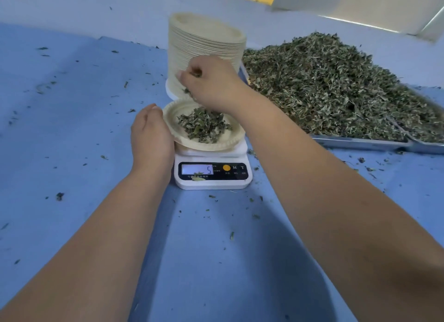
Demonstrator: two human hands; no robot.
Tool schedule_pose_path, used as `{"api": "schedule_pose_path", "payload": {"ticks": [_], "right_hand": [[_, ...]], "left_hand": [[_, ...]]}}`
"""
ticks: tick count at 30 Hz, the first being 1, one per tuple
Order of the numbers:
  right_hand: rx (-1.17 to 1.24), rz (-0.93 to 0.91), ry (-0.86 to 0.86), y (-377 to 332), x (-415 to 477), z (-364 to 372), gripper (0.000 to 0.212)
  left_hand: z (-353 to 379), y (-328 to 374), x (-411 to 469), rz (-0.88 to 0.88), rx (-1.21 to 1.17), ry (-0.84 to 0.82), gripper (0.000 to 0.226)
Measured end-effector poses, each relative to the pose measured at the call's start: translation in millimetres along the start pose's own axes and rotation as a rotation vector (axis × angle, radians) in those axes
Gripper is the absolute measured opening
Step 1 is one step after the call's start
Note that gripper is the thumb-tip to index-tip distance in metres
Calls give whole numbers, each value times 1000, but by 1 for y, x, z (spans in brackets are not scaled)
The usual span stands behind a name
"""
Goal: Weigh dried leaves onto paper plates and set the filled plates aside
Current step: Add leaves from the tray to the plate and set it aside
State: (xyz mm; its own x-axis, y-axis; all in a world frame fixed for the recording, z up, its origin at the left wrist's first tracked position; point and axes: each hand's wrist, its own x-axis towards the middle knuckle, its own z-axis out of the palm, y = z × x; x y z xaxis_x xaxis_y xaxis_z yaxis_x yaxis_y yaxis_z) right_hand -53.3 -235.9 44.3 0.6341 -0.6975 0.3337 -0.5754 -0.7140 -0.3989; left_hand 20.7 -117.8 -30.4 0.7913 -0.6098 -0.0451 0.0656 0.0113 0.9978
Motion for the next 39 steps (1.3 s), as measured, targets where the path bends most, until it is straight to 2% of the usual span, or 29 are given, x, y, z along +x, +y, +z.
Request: {"api": "schedule_pose_path", "payload": {"ticks": [3, 6, 10, 13, 15, 18, 21, 25, 27, 31, 33, 36, 39], "right_hand": [[-52, -58, -150, -5, 0, 6, 41], [-16, -61, -190, -3, -6, 4, 42], [65, -15, -36, 13, -12, -10, 33], [-26, 85, 122, 44, -17, -23, 27], [-138, 194, 166, 72, -24, -28, 25], [-248, 350, 99, 108, -38, -23, 28], [-248, 429, -36, 122, -45, -15, 44], [-205, 492, -41, 126, -37, -14, 60], [-268, 489, -88, 127, -35, -17, 60], [-369, 435, 28, 127, -40, -28, 52], [-458, 433, -53, 128, -44, -29, 52], [-412, 500, -173, 129, -49, -23, 53], [-349, 519, -87, 129, -51, -22, 48]], "left_hand": [[-1, 0, 0, -14, -20, -1, 48], [1, -1, 2, -38, -43, -15, 48], [3, -3, 2, -36, -65, -11, 45], [3, -4, 1, -20, -83, -11, 44], [3, -4, 2, -16, -102, -12, 44], [3, -4, 1, -21, -99, -8, 44], [4, -5, 2, -32, -100, -11, 44], [4, -6, 4, -40, -93, -16, 44], [4, -6, 4, -49, -95, -13, 45], [4, -5, 4, -54, -95, -8, 46], [4, -5, 4, -54, -92, -9, 46], [4, -4, 2, -57, -90, -8, 48], [4, -4, 1, -60, -111, 9, 46]]}}
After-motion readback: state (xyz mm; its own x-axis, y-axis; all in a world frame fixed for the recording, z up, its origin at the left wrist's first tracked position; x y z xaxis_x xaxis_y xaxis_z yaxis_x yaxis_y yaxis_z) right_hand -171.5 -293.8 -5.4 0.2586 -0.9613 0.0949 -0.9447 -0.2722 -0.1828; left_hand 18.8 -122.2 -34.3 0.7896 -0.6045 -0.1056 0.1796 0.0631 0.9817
